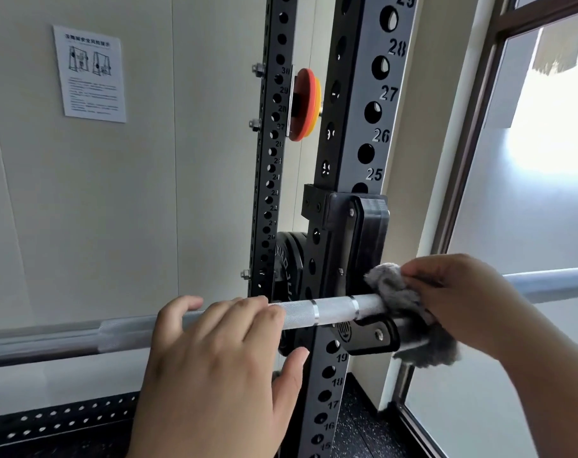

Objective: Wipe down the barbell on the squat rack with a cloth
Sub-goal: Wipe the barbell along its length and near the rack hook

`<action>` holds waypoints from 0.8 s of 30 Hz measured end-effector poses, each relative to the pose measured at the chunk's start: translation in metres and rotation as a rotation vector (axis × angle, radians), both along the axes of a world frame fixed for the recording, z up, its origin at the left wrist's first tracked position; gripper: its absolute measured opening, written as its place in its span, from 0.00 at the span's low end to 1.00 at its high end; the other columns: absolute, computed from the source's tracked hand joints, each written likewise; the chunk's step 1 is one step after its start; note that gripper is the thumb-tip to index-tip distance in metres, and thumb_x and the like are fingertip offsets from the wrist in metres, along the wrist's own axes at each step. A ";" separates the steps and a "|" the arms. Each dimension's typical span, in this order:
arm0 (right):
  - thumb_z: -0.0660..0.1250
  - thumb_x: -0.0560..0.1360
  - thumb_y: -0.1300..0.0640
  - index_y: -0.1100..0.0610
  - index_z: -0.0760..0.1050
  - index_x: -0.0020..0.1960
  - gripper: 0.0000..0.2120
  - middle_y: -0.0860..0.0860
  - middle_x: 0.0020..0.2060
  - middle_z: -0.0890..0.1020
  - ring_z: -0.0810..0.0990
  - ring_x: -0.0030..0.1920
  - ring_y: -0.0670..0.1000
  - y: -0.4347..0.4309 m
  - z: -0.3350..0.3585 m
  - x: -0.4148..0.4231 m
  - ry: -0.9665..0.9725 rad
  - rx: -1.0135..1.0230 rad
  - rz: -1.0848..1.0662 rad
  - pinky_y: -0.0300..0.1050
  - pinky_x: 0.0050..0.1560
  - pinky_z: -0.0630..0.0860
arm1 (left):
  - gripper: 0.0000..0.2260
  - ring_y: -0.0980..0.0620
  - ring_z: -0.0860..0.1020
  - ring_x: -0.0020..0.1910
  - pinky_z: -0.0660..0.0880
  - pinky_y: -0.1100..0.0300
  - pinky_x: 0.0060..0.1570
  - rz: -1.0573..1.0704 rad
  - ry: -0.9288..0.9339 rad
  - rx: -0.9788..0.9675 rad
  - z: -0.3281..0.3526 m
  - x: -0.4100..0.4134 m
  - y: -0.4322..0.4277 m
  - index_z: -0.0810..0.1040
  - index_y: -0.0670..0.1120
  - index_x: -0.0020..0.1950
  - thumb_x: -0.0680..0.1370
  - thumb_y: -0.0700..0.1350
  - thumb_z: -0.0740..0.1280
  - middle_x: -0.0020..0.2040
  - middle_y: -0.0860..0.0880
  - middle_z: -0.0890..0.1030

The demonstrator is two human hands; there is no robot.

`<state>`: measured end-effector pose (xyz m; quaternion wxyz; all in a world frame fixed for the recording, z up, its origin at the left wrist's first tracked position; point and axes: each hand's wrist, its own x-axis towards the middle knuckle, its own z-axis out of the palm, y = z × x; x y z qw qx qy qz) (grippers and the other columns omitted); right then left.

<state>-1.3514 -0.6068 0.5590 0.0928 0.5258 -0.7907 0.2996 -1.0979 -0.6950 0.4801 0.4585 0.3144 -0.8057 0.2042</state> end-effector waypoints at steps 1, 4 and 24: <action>0.68 0.80 0.55 0.38 0.80 0.35 0.17 0.32 0.29 0.80 0.79 0.30 0.39 -0.002 -0.003 0.002 0.006 -0.003 -0.012 0.32 0.29 0.69 | 0.17 0.49 0.85 0.46 0.70 0.42 0.59 0.011 0.002 0.001 0.000 -0.001 0.000 0.85 0.50 0.50 0.75 0.60 0.64 0.50 0.54 0.86; 0.64 0.81 0.50 0.41 0.81 0.41 0.13 0.37 0.34 0.81 0.78 0.36 0.38 -0.005 -0.005 0.026 0.166 0.043 0.045 0.33 0.31 0.68 | 0.16 0.47 0.83 0.43 0.72 0.42 0.57 0.055 -0.003 0.013 0.002 -0.004 0.003 0.83 0.50 0.50 0.76 0.60 0.64 0.46 0.54 0.83; 0.70 0.80 0.50 0.36 0.83 0.46 0.09 0.30 0.43 0.84 0.84 0.38 0.37 -0.007 -0.015 -0.010 -0.136 -0.024 0.446 0.32 0.40 0.79 | 0.16 0.42 0.83 0.42 0.70 0.42 0.55 0.293 -0.021 0.098 0.005 -0.026 0.024 0.84 0.50 0.54 0.75 0.60 0.67 0.44 0.52 0.80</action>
